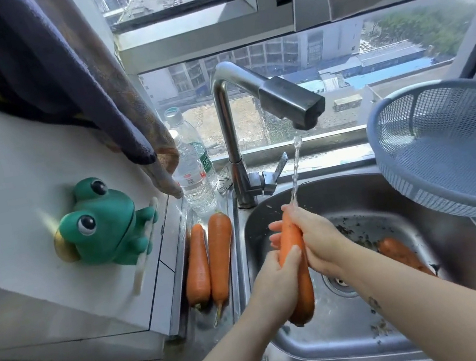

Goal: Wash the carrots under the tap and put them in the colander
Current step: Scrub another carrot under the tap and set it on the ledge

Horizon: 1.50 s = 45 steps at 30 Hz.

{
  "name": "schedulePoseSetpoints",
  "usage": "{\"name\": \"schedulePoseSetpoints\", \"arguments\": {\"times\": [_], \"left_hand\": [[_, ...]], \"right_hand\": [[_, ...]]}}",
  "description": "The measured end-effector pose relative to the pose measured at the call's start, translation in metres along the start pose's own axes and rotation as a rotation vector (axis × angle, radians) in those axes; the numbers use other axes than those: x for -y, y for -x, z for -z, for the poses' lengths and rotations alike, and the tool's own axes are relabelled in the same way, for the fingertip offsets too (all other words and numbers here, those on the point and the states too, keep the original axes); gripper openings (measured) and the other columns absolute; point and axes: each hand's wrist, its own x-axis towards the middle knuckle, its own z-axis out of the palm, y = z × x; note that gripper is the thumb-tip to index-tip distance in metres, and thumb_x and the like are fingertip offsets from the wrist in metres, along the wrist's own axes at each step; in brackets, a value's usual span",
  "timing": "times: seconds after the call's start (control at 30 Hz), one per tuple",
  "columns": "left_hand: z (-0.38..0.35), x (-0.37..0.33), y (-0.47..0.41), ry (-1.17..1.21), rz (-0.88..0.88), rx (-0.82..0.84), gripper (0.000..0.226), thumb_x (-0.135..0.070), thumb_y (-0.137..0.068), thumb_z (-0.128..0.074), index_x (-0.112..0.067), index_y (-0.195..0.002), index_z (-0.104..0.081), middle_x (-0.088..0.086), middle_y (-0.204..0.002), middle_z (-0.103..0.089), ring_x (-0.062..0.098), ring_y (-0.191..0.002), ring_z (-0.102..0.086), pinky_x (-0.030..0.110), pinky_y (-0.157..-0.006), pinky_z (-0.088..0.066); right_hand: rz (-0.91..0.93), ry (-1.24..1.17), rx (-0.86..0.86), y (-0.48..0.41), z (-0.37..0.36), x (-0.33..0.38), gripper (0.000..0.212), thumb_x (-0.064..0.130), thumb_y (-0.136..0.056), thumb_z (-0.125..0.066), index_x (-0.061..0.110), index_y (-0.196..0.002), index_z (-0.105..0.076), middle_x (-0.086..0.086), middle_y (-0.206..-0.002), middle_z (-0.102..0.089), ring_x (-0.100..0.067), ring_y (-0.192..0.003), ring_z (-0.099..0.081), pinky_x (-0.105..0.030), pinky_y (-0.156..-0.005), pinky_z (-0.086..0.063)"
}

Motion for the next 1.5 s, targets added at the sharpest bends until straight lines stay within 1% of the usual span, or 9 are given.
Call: {"name": "schedulePoseSetpoints", "arguments": {"times": [0.13, 0.27, 0.5, 0.63, 0.83, 1.03, 1.23, 1.37, 1.5], "left_hand": [[0.001, -0.003, 0.0, -0.033, -0.013, 0.078, 0.049, -0.066, -0.071, -0.046, -0.024, -0.093, -0.06, 0.003, -0.085, -0.066, 0.028, -0.086, -0.066, 0.054, -0.09, -0.051], [-0.002, -0.005, -0.001, -0.254, -0.109, 0.027, 0.032, -0.047, -0.096, -0.043, -0.023, -0.115, -0.052, -0.006, -0.094, -0.062, 0.006, -0.082, -0.058, 0.022, -0.072, -0.044], [0.012, -0.007, -0.009, -0.161, -0.056, 0.101, 0.052, -0.069, -0.075, -0.046, -0.028, -0.106, -0.053, 0.004, -0.096, -0.065, 0.027, -0.092, -0.065, 0.048, -0.09, -0.051], [0.012, -0.008, -0.009, -0.399, -0.164, 0.018, 0.034, -0.048, -0.096, -0.042, -0.024, -0.12, -0.047, -0.006, -0.093, -0.058, 0.004, -0.078, -0.055, 0.022, -0.066, -0.04], [0.02, -0.015, -0.011, -0.375, -0.16, 0.053, 0.038, -0.048, -0.097, -0.041, -0.021, -0.122, -0.048, -0.01, -0.091, -0.056, 0.003, -0.078, -0.052, 0.021, -0.066, -0.037], [0.013, -0.013, -0.009, -0.431, -0.183, 0.019, 0.033, -0.045, -0.098, -0.041, -0.022, -0.121, -0.045, -0.009, -0.087, -0.055, 0.003, -0.072, -0.051, 0.019, -0.059, -0.033], [0.019, -0.012, -0.003, -0.443, -0.151, 0.049, 0.037, -0.048, -0.097, -0.042, -0.023, -0.124, -0.045, -0.007, -0.094, -0.058, 0.004, -0.076, -0.053, 0.02, -0.063, -0.036], [0.01, -0.006, 0.002, -0.592, -0.157, -0.005, 0.035, -0.043, -0.096, -0.044, -0.021, -0.123, -0.039, -0.001, -0.091, -0.06, 0.011, -0.072, -0.055, 0.025, -0.06, -0.04], [0.001, 0.003, 0.01, -0.72, -0.211, -0.061, 0.04, -0.04, -0.094, -0.046, -0.02, -0.127, -0.036, 0.0, -0.098, -0.059, 0.016, -0.076, -0.054, 0.031, -0.063, -0.038]], "right_hand": [[0.092, 0.04, 0.067, 0.006, 0.01, -0.008, 0.023, -0.005, -0.096, -0.044, 0.014, -0.109, -0.049, -0.015, -0.111, -0.055, -0.018, -0.079, -0.062, -0.028, -0.071, -0.056], [0.14, 0.108, -0.076, 0.001, 0.008, -0.006, 0.01, 0.009, -0.098, -0.05, 0.007, -0.108, -0.052, -0.01, -0.092, -0.058, -0.016, -0.067, -0.064, -0.028, -0.062, -0.057], [-0.042, -0.094, 0.248, 0.005, 0.031, 0.026, 0.029, -0.008, -0.093, -0.045, 0.009, -0.113, -0.055, -0.025, -0.121, -0.059, -0.033, -0.103, -0.064, -0.04, -0.084, -0.057], [0.026, 0.09, 0.148, 0.004, 0.023, 0.028, 0.024, -0.006, -0.089, -0.056, 0.012, -0.104, -0.056, -0.022, -0.115, -0.062, -0.029, -0.094, -0.068, -0.035, -0.077, -0.06], [-0.039, -0.017, 0.267, 0.004, 0.032, 0.041, 0.026, 0.004, -0.084, -0.056, 0.003, -0.11, -0.06, -0.025, -0.119, -0.062, -0.031, -0.102, -0.066, -0.039, -0.087, -0.056], [0.096, 0.282, 0.09, 0.002, 0.02, 0.033, 0.023, -0.002, -0.086, -0.064, 0.008, -0.107, -0.059, -0.025, -0.111, -0.063, -0.029, -0.094, -0.067, -0.035, -0.08, -0.059], [-0.019, 0.103, 0.184, 0.005, 0.028, 0.033, 0.016, 0.009, -0.097, -0.048, 0.006, -0.111, -0.057, -0.023, -0.114, -0.064, -0.032, -0.104, -0.066, -0.039, -0.083, -0.058], [0.117, 0.296, 0.034, 0.005, 0.017, 0.008, 0.026, 0.008, -0.097, -0.052, 0.016, -0.119, -0.044, -0.013, -0.116, -0.059, -0.021, -0.087, -0.07, -0.027, -0.07, -0.058], [0.17, 0.428, -0.126, 0.002, 0.013, -0.006, 0.016, 0.02, -0.101, -0.044, 0.01, -0.113, -0.048, -0.011, -0.097, -0.062, -0.02, -0.074, -0.068, -0.032, -0.072, -0.057]]}}
